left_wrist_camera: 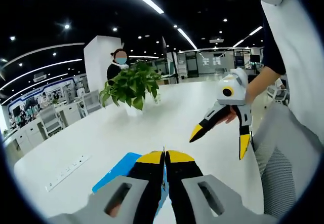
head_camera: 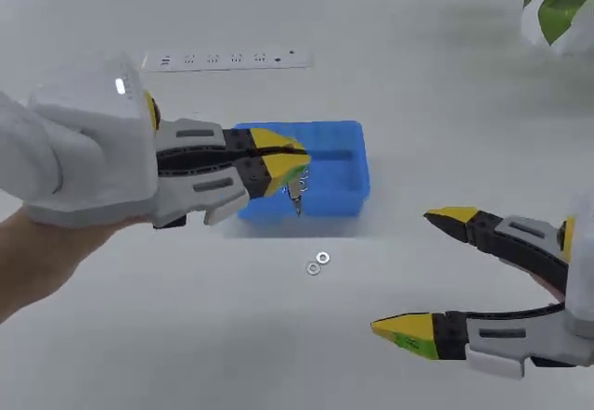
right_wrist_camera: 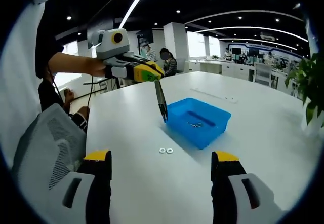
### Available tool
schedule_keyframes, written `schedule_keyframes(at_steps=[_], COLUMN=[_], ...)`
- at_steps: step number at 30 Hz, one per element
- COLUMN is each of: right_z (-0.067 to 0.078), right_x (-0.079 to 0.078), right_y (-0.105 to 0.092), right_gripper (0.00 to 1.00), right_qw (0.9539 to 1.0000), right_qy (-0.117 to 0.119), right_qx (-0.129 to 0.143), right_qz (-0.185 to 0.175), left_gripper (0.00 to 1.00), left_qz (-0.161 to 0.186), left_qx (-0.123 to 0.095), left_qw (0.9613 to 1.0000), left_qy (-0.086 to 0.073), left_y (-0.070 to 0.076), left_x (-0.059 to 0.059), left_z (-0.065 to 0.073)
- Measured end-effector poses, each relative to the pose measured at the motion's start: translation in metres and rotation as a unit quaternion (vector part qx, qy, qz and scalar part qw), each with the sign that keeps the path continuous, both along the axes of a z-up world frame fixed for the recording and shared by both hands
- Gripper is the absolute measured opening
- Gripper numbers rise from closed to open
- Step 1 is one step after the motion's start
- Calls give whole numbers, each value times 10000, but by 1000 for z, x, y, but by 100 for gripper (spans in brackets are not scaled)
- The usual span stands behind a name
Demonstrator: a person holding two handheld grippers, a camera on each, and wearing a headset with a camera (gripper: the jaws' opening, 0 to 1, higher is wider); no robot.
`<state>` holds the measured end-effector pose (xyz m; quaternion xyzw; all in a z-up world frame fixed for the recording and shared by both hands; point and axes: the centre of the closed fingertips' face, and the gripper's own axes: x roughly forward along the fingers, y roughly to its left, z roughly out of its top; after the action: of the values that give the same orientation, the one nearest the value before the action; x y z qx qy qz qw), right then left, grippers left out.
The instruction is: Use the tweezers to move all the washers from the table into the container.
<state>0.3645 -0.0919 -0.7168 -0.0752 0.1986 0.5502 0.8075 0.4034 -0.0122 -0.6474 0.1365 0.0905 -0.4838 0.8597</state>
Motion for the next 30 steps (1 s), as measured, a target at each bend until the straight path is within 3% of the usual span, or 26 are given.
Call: schedule_keyframes(at_steps=[3, 5, 7, 12, 19, 30], right_z=[-1, -1, -2, -8, -15, -12], right_x=[-2, -4, -6, -14, -30, -35], right_y=[-5, -8, -10, -12, -4, 10], right_gripper=[85, 89, 95, 99, 100, 99], right_qw=[10000, 9999, 9999, 9996, 9990, 9995], right_qy=[-20, -53, -61, -67, -53, 83], right_qx=[-67, -107, -129, -248, -381, -165], right_qz=[-5, -17, -78, -89, 226, 270], left_gripper=[5, 5, 5, 5, 5, 5], left_qz=[-67, -173, -180, -161, -264, -299], left_qx=[11, -24, -100, -64, -12, -49], left_qw=[9999, 9998, 9998, 9998, 9993, 9989], left_qy=[77, 43, 53, 132, 259, 349], left_y=[-5, -10, -12, -13, -15, -17], left_x=[-7, -11, -11, -9, -15, -19], left_z=[-8, -8, -9, -19, -31, -41])
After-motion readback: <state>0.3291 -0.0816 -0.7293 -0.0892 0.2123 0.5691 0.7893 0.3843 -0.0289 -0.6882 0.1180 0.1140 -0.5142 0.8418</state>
